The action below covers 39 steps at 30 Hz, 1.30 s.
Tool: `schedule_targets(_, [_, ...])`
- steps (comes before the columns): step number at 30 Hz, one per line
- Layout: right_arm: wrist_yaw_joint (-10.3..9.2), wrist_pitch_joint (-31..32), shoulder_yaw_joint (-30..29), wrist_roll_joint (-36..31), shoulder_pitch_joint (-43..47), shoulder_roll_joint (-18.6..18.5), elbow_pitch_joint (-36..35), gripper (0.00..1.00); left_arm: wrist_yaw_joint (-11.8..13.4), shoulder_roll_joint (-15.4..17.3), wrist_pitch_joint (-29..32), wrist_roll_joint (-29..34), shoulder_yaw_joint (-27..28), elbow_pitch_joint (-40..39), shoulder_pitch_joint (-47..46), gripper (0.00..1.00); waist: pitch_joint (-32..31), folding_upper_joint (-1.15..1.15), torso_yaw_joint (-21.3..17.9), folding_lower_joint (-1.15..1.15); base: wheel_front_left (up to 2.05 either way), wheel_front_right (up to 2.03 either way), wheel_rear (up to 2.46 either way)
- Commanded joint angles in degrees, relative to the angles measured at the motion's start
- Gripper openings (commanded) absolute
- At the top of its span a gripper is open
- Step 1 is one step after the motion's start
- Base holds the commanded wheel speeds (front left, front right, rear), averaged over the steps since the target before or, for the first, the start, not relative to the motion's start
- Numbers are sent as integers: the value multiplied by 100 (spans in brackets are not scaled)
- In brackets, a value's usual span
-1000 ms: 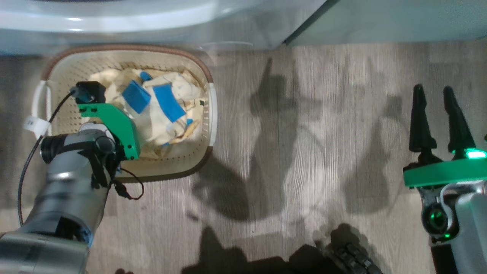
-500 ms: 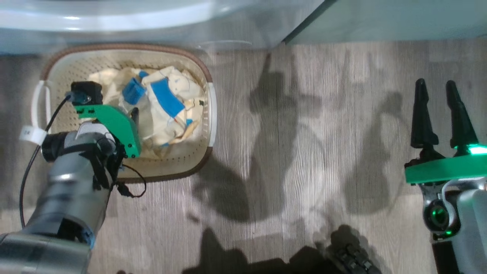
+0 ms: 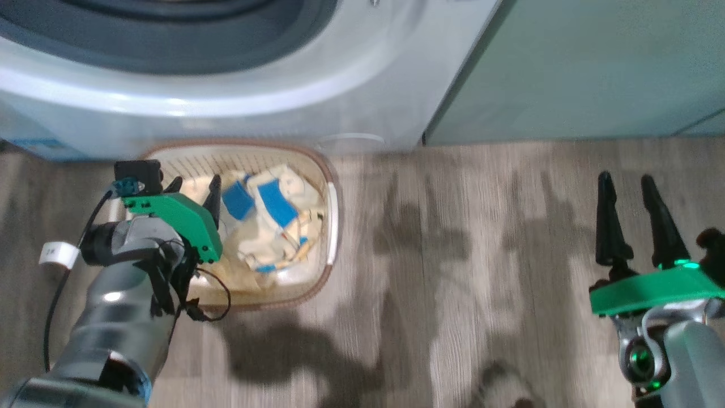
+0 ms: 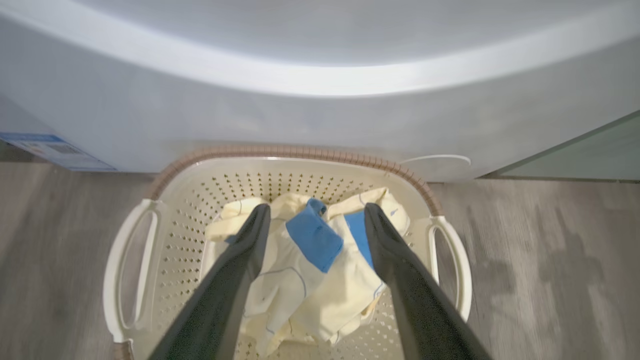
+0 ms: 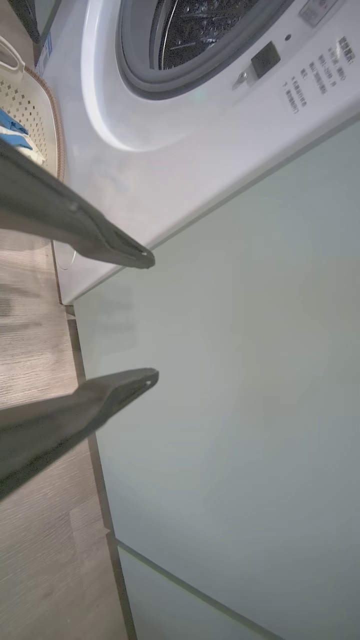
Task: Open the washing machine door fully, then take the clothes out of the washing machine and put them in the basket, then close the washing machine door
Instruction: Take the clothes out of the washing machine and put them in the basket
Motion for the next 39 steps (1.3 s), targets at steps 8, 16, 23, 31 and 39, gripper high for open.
schedule_targets(8, [25, -54, 153, 83, 365, -165, -15, 100, -41, 275, -93, -117, 386, -1491, 749, 100, -1074, 0, 132, 1, 0, 0, 0])
schedule_targets(16, [25, -54, 156, 100, 812, -220, 78, 100, -48, 324, -94, -191, 895, -2978, 1925, 100, -1793, 0, 197, 1, 0, 0, 0])
schedule_targets(23, [25, -54, 92, 106, 1128, -222, 98, 100, -48, 436, -95, -211, 1045, -3724, 2699, 100, -2214, 0, 231, 1, 0, 0, 0])
schedule_targets(31, [25, -54, 22, 88, 1408, -236, 140, 100, -49, 328, -95, -4, 1367, -4336, 3403, 100, -2558, 0, 243, 1, 0, 0, 0])
schedule_targets(39, [25, -54, -55, -25, 1479, -214, 103, 100, -49, 273, -95, 67, 1590, -4621, 3646, 100, -2647, 0, 260, 1, 0, 0, 0])
